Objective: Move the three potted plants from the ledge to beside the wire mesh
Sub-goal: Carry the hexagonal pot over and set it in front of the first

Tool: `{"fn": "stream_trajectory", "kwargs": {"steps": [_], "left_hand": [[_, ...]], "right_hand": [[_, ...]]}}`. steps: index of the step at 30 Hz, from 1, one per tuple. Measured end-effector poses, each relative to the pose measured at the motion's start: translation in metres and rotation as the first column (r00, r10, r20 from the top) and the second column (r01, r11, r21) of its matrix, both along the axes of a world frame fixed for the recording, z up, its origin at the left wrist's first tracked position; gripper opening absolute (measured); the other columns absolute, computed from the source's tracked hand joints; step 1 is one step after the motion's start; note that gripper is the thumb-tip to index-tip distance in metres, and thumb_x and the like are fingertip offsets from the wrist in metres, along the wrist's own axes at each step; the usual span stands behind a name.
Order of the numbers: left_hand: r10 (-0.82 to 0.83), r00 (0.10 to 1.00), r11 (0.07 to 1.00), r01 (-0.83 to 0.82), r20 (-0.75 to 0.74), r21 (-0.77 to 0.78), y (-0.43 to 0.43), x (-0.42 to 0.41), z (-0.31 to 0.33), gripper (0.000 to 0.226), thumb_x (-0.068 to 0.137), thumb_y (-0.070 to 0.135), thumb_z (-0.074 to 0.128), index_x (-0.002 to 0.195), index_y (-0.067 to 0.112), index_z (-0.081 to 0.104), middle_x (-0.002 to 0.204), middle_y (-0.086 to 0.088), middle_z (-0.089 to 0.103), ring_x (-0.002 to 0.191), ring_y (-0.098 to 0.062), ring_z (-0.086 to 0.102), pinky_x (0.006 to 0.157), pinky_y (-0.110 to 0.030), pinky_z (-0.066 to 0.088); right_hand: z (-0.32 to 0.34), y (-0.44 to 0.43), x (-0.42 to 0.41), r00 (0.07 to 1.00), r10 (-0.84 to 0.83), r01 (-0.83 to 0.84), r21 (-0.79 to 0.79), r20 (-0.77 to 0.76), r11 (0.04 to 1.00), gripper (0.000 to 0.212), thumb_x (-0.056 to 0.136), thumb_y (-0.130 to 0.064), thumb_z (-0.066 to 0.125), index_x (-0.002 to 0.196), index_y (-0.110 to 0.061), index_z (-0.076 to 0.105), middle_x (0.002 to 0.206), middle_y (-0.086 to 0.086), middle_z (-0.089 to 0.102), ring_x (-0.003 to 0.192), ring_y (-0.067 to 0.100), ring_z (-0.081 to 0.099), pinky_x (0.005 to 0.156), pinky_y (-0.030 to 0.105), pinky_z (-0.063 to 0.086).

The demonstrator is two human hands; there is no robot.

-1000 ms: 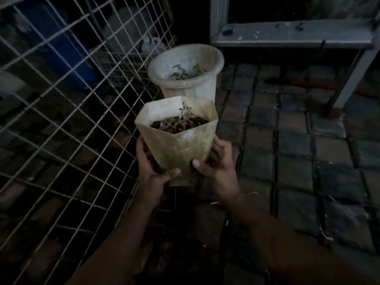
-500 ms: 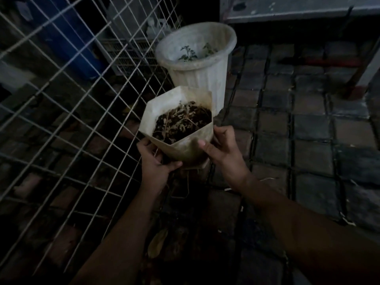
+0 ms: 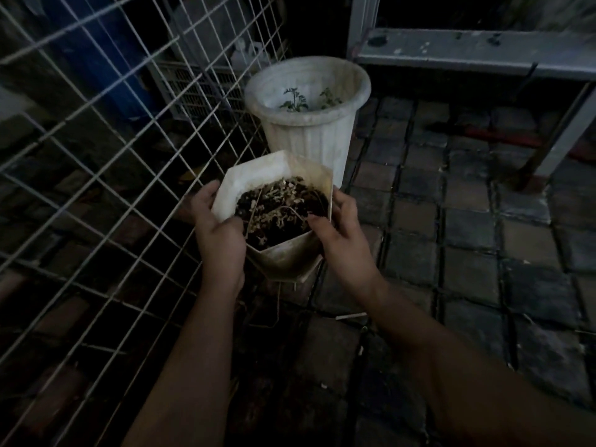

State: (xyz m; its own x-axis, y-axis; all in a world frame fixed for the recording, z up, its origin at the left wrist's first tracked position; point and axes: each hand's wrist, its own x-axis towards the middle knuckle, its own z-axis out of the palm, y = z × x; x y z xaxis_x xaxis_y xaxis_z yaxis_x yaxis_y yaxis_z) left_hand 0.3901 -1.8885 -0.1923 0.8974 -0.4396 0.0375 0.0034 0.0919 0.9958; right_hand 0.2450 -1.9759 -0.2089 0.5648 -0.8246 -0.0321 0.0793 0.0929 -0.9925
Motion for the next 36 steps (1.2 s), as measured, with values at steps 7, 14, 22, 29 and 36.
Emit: {"fn": "stream_trajectory", "kwargs": {"steps": [7, 14, 22, 29, 36], "left_hand": [[0.031, 0.993, 0.999, -0.032, 0.113, 0.006, -0.009, 0.022, 0.008, 0.063, 0.077, -0.020, 0.040, 0.124, 0.014, 0.065, 0.119, -0.005, 0.072, 0.109, -0.016, 0.071, 0.093, -0.035, 0.060], [-0.094, 0.981, 0.993, 0.079, 0.169, 0.093, -0.012, 0.046, 0.015, 0.067, 0.066, -0.026, 0.037, 0.111, 0.014, 0.067, 0.115, -0.009, 0.071, 0.109, -0.023, 0.068, 0.079, -0.033, 0.053], [-0.009, 0.975, 0.989, -0.024, 0.220, 0.146, -0.009, 0.036, 0.012, 0.066, 0.068, -0.025, 0.036, 0.100, 0.022, 0.070, 0.106, -0.001, 0.068, 0.068, 0.014, 0.061, 0.053, -0.011, 0.042], [0.091, 0.964, 0.992, -0.111, 0.248, 0.068, -0.007, 0.050, 0.016, 0.065, 0.063, -0.029, 0.038, 0.081, 0.030, 0.059, 0.098, -0.007, 0.070, 0.097, -0.021, 0.067, 0.062, -0.016, 0.049], [0.031, 0.958, 0.976, -0.091, 0.285, 0.198, -0.009, 0.066, 0.017, 0.058, 0.075, -0.022, 0.047, 0.078, 0.033, 0.064, 0.098, 0.009, 0.070, 0.086, 0.012, 0.065, 0.064, -0.013, 0.050]], "right_hand": [[0.004, 0.024, 0.006, 0.993, -0.117, 0.117, -0.016, -0.008, 0.993, 0.063, 0.095, -0.014, 0.063, 0.150, -0.023, 0.034, 0.146, -0.001, 0.055, 0.133, 0.017, 0.054, 0.112, 0.042, 0.047], [0.006, 0.035, 0.017, 0.989, -0.143, 0.141, -0.067, -0.021, 0.988, 0.067, 0.095, -0.015, 0.066, 0.151, -0.022, 0.030, 0.143, -0.003, 0.056, 0.129, 0.013, 0.056, 0.109, 0.044, 0.050], [0.014, -0.004, 0.015, 0.991, 0.019, -0.032, -0.105, -0.130, 0.994, 0.074, 0.093, -0.026, 0.059, 0.158, -0.024, 0.024, 0.152, -0.001, 0.049, 0.137, 0.016, 0.050, 0.116, 0.046, 0.042], [0.013, -0.012, 0.025, 0.987, 0.096, -0.105, -0.069, -0.130, 0.992, 0.065, 0.104, -0.013, 0.049, 0.160, -0.030, 0.019, 0.148, -0.004, 0.051, 0.135, 0.020, 0.051, 0.117, 0.052, 0.040], [0.009, -0.009, 0.033, 0.987, 0.071, -0.088, -0.116, -0.145, 0.989, 0.069, 0.101, -0.025, 0.048, 0.161, -0.031, 0.016, 0.152, -0.008, 0.047, 0.135, 0.014, 0.049, 0.116, 0.042, 0.041]]}}
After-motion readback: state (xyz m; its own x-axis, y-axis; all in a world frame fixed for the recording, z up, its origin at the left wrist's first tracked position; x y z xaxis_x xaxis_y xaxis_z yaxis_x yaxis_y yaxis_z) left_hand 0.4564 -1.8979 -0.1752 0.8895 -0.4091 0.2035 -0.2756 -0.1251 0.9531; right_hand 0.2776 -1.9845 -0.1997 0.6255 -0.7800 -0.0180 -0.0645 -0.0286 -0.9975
